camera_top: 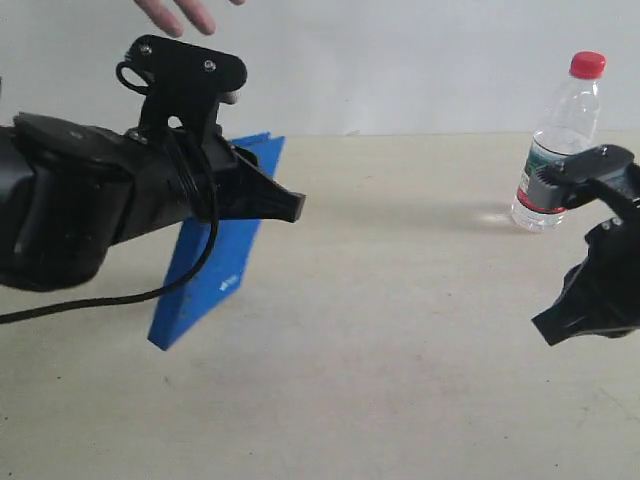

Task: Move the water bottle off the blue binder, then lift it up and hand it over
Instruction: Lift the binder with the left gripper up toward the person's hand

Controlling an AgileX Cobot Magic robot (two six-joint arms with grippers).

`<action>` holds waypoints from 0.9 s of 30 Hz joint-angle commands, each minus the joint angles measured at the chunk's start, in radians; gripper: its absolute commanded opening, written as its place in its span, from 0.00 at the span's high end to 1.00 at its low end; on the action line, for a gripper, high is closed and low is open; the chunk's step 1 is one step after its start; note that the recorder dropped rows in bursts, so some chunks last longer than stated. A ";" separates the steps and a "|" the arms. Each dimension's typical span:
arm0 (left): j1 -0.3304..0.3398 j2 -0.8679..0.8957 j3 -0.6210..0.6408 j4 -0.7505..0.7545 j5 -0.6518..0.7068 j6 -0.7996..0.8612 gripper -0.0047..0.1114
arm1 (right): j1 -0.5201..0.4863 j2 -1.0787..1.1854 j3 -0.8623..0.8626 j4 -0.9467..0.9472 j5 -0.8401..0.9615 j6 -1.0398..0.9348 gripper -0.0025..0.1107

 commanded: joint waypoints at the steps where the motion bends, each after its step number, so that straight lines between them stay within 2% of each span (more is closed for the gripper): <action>1: -0.113 -0.005 0.001 0.149 -0.346 -0.099 0.91 | -0.003 -0.183 0.001 -0.040 -0.055 0.000 0.98; 4: -0.196 -0.005 0.001 0.215 -0.537 -0.136 0.91 | -0.003 -0.313 0.001 -0.188 -0.078 0.133 0.98; 6: -0.241 -0.005 0.001 0.238 -0.612 -0.140 0.91 | -0.003 -0.380 0.003 -0.342 -0.057 0.254 0.98; 9: -0.333 -0.005 0.001 0.233 -0.694 -0.096 0.91 | -0.003 -0.465 0.045 -0.579 -0.019 0.425 0.98; 11: -0.389 -0.008 0.001 0.233 -0.694 -0.021 0.91 | -0.003 -0.487 0.081 -0.646 -0.012 0.498 0.98; 13: -0.412 -0.027 0.001 0.211 -0.694 0.003 0.91 | -0.003 -0.486 0.121 -0.648 -0.014 0.500 0.98; 19: -0.407 -0.123 0.001 0.195 -0.694 0.025 0.91 | -0.003 -0.485 0.159 -0.648 -0.016 0.513 0.98; 27: -0.295 -0.212 0.001 0.195 -0.694 0.018 0.91 | -0.003 -0.485 0.159 -0.646 -0.014 0.525 0.98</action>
